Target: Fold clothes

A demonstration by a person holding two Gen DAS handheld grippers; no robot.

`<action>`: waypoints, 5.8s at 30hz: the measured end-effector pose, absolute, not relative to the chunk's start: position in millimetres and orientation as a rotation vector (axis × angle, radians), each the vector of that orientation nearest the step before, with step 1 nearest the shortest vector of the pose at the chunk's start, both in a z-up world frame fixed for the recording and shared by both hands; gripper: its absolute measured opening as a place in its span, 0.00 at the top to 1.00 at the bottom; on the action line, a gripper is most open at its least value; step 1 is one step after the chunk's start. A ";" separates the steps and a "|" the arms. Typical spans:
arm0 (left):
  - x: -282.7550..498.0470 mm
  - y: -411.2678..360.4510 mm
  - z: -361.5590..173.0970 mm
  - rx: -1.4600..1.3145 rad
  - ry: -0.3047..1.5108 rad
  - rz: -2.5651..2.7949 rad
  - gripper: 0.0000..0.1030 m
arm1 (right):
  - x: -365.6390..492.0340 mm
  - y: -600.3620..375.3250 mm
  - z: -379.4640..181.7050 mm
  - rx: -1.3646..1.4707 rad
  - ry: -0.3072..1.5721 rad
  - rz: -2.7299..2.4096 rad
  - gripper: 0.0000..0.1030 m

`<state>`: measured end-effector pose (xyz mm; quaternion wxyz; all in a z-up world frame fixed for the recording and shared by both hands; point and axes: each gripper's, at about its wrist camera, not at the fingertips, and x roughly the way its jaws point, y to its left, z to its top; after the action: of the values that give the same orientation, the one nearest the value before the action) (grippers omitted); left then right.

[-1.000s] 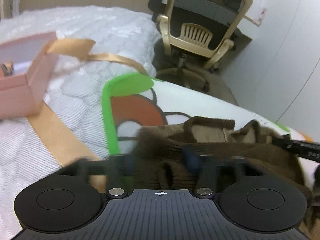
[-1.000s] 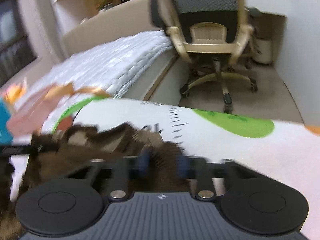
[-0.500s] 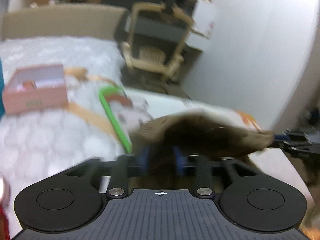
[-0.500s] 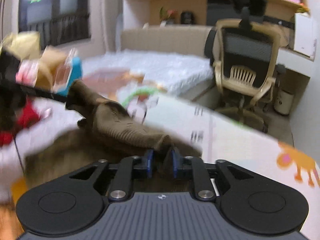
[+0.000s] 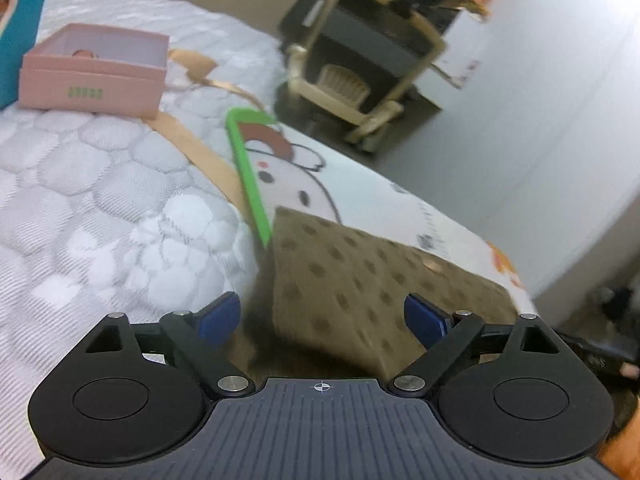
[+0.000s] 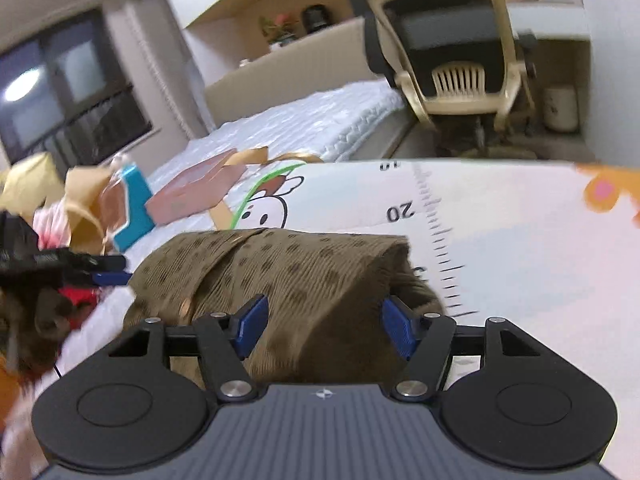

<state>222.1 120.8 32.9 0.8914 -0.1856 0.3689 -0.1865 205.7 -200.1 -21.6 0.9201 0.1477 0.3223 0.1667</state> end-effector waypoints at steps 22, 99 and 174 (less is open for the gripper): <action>104.1 127.9 35.6 -0.236 0.858 -0.477 0.32 | 83.2 -228.9 -12.8 0.260 0.753 0.404 0.45; 319.2 126.2 15.1 -0.665 0.727 -0.380 0.12 | 244.6 -167.9 -21.0 0.002 0.606 0.520 0.43; 254.5 120.2 14.0 -0.545 0.703 -0.429 0.71 | 251.0 52.3 -52.6 -0.377 0.599 0.589 0.60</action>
<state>254.5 120.2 14.0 0.8806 -0.2613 0.3372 -0.2060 251.0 52.3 -52.6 0.8958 -0.1820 0.2890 0.2844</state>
